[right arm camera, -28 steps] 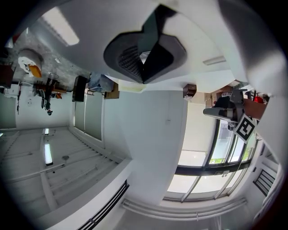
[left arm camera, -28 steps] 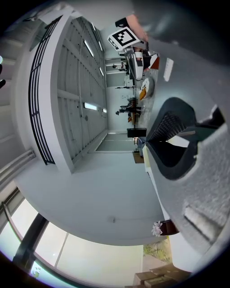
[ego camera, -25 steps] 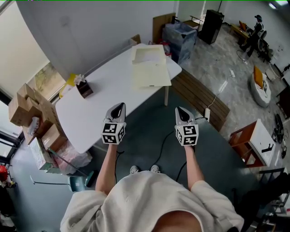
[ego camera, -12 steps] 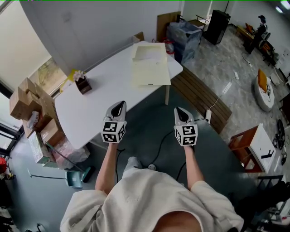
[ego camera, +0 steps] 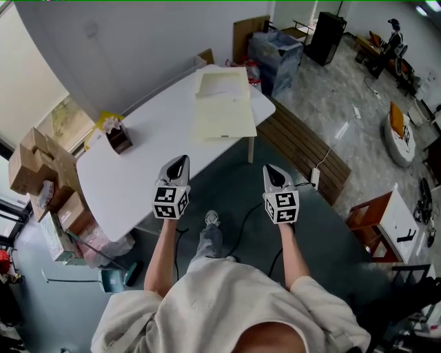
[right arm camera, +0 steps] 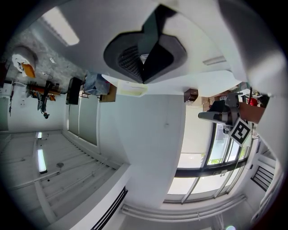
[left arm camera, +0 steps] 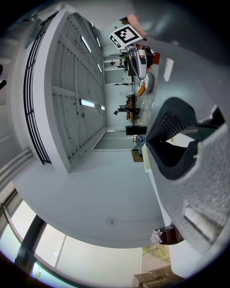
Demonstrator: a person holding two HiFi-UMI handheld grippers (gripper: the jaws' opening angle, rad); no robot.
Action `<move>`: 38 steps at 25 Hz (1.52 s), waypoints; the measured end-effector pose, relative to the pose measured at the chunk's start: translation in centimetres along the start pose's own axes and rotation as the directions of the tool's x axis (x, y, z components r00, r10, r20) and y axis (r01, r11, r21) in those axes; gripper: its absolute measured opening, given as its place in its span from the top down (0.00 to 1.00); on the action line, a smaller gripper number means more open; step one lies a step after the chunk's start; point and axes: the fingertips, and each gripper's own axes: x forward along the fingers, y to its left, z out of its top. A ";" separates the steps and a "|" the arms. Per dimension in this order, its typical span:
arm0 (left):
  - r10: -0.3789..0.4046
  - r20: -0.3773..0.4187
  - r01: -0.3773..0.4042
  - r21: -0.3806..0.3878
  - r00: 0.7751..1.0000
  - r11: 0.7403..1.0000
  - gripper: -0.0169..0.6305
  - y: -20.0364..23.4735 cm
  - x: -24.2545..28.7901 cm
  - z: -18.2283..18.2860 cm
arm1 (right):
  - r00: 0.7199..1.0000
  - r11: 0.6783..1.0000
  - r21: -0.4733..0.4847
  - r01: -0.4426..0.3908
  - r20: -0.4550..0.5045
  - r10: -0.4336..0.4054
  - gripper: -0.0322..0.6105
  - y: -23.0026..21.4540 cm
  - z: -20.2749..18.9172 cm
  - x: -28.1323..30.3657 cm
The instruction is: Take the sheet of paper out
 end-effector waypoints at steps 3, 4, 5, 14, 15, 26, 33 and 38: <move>-0.015 0.006 0.015 -0.001 1.000 1.000 0.97 1.3 3.1 0.4 | 1.000 1.000 -0.006 0.014 -0.003 -0.014 0.95 -1.2 0.4 2.4; -0.021 0.010 0.021 -0.001 1.000 1.000 0.97 1.8 4.2 0.7 | 1.000 1.000 -0.009 0.019 -0.005 -0.019 0.95 -1.6 0.7 3.3; -0.027 0.014 0.027 -0.001 1.000 1.000 0.97 2.4 5.3 0.9 | 1.000 1.000 -0.012 0.024 -0.008 -0.024 0.95 -2.0 0.9 4.2; -0.067 0.029 0.067 -0.007 0.997 0.998 0.97 8.9 14.3 3.5 | 0.998 0.997 -0.031 0.064 -0.021 -0.065 0.95 -4.2 4.8 13.2; -0.069 0.031 0.069 -0.008 0.997 0.998 0.97 9.7 15.1 3.7 | 0.997 0.997 -0.032 0.069 -0.024 -0.069 0.95 -4.3 5.2 14.2; -0.124 0.007 0.124 -0.043 0.992 0.991 0.97 14.8 22.4 3.2 | 0.993 0.992 -0.031 0.120 -0.007 -0.120 0.95 -6.2 8.3 22.8; -0.123 -0.014 0.123 -0.028 0.992 0.992 0.97 16.3 25.7 2.5 | 0.991 0.992 -0.002 0.129 -0.024 -0.129 0.95 -7.1 7.8 25.2; -0.118 -0.040 0.116 -0.043 0.992 0.992 0.97 16.2 27.4 1.5 | 0.992 0.993 0.004 0.122 -0.039 -0.121 0.95 -8.4 6.9 26.9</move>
